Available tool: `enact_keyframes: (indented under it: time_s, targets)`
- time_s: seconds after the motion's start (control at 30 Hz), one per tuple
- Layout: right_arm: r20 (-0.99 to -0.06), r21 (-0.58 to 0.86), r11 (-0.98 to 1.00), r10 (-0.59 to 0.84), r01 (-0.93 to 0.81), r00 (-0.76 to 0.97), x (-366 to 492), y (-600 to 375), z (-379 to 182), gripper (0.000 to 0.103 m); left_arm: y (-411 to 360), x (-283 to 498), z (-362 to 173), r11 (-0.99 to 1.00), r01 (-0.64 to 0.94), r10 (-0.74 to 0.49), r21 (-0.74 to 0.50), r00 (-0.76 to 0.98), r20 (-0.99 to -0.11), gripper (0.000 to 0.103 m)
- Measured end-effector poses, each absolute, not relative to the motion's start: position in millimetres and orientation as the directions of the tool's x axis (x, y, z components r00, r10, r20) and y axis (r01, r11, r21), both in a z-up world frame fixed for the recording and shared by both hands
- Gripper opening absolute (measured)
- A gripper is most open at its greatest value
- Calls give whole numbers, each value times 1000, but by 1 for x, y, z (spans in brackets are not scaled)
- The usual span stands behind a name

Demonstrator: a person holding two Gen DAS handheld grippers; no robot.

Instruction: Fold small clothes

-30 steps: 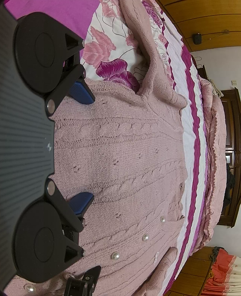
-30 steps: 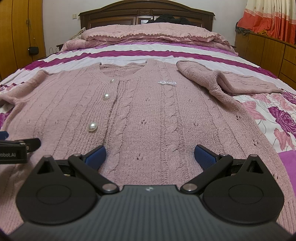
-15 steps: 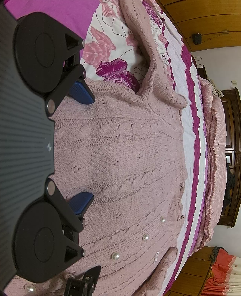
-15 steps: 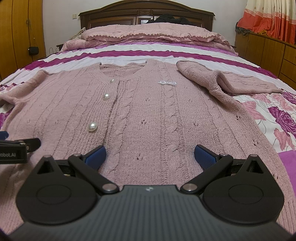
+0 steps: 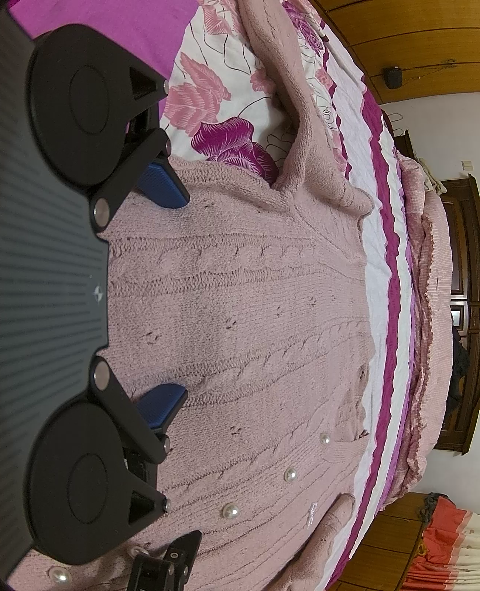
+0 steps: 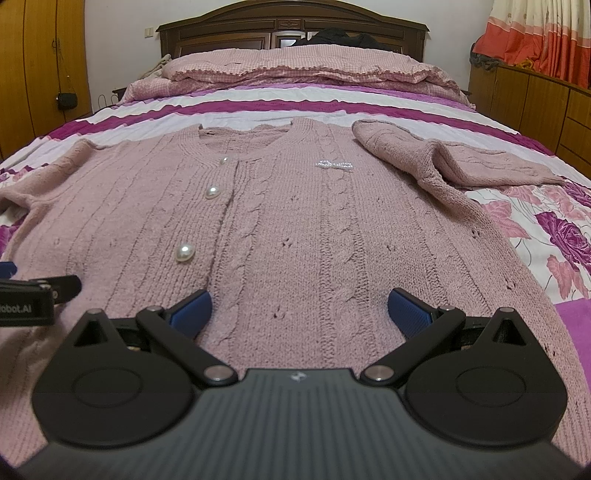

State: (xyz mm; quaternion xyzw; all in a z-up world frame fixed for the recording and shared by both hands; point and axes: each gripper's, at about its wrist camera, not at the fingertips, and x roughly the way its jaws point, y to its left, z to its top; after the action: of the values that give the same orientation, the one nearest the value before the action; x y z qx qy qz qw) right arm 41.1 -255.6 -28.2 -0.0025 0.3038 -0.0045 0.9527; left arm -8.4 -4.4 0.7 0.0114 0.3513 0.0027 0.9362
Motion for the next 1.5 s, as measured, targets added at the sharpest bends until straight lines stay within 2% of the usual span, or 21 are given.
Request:
enact_keyframes:
  time_s: [0.7,1.0,1.5]
  targets:
    - [-604,37,999,20,3,797,45,-263,-18,103,0,4,15,1000,25,-9,13,704,-710,103]
    - [-625,179,984,124,-13,771,46,-283,5,103,2,7,39,999,48,-47,-20,688,-724,103]
    - [-567,229,973,137,-5,812,72,-342,49,103,-28,23,77,994,102,-90,-26,692,-716,103]
